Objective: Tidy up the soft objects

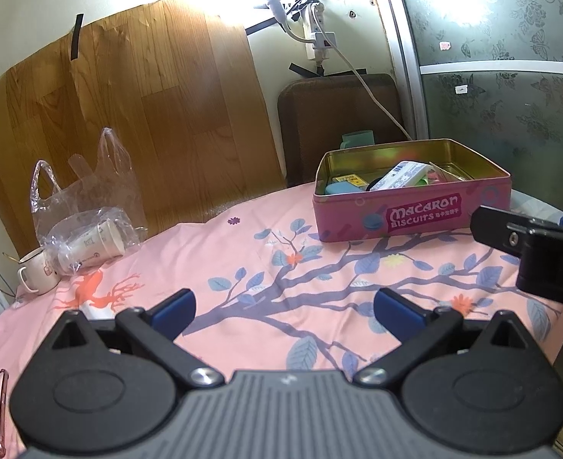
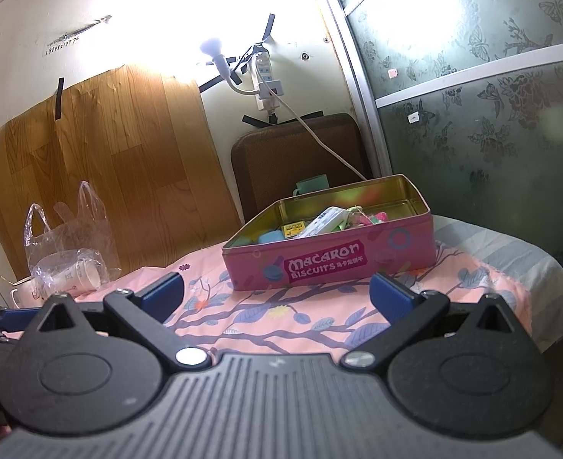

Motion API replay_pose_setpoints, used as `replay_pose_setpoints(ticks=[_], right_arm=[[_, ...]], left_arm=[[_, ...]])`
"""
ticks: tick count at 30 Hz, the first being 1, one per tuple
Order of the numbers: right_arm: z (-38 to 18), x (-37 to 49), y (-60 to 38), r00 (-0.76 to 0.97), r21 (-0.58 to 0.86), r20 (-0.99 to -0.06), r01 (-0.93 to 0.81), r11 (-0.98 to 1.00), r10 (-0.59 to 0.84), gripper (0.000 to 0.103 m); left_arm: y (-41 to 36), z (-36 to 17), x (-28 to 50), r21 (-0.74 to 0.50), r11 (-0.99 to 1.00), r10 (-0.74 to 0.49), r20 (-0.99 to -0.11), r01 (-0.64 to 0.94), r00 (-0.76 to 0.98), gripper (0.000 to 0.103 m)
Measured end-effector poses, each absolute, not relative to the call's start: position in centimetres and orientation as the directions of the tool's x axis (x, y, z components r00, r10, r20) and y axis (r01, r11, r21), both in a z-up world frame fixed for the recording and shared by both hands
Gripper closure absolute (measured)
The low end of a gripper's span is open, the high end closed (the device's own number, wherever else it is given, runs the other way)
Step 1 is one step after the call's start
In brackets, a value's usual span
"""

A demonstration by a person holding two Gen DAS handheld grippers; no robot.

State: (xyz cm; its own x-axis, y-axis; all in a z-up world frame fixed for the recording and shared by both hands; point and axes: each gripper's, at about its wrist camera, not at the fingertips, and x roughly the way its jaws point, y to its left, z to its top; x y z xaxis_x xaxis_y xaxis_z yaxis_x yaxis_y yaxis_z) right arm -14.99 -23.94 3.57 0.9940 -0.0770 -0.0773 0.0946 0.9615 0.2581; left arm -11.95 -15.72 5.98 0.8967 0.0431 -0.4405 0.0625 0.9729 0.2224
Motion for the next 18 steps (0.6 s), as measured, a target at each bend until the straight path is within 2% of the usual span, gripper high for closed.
replay_pose_setpoints(ticks=[18], right_arm=[[3.57, -14.98, -23.88, 0.994, 0.256, -0.078, 0.097, 0.962, -0.079, 0.000]], left_arm=[[-15.71, 5.91, -11.86, 0.204, 0.975, 0.021, -0.457, 0.082, 0.889, 0.000]])
